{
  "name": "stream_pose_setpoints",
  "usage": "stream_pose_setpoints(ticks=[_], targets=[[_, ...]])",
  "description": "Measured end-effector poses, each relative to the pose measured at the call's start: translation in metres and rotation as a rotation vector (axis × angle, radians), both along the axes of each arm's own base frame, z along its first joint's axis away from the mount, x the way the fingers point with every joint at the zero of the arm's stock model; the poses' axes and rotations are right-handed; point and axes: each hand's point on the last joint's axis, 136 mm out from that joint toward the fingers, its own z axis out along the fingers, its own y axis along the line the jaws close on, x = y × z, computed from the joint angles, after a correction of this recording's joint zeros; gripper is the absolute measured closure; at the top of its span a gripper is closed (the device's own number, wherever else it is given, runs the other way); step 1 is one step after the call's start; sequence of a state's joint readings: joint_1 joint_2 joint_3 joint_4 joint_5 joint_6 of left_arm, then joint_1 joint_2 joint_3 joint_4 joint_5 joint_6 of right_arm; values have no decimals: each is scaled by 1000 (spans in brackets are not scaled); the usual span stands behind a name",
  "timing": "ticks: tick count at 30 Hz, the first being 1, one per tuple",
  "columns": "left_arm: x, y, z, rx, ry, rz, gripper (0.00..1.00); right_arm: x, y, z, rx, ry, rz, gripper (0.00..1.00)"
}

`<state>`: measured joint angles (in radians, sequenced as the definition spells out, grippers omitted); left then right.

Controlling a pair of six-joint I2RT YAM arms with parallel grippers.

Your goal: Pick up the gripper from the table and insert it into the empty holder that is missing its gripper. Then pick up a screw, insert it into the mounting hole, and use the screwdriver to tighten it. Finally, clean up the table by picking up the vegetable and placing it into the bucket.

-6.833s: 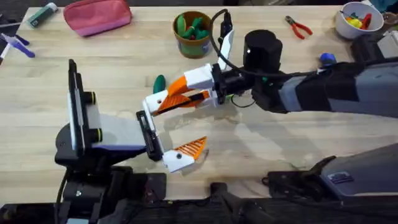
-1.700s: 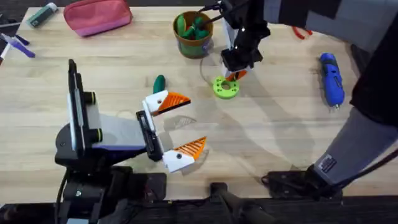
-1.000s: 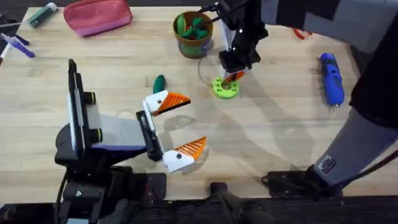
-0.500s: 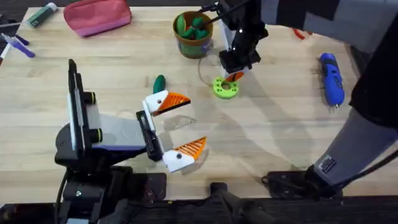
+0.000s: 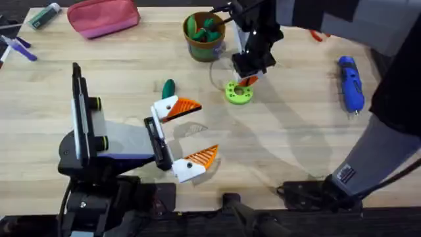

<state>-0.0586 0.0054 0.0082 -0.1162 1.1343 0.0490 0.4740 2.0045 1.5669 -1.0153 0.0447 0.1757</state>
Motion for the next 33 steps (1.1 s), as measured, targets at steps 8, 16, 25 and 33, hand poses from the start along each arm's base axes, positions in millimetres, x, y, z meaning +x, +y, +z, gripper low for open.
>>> stream_pose_setpoints(ticks=[8, 16, 25, 33], targets=[[0, 0, 0, 0, 0, 0, 14, 0, 0, 1, 1, -1, 0, 991], [0, 0, 0, 0, 0, 0, 15, 2, 1, 31, 23, -45, 1, 991], [0, 0, 0, 0, 0, 0, 15, 6, 5, 101, 65, -133, 17, 991], [0, 0, 0, 0, 0, 0, 15, -11, 22, 168, 89, -184, 118, 991]])
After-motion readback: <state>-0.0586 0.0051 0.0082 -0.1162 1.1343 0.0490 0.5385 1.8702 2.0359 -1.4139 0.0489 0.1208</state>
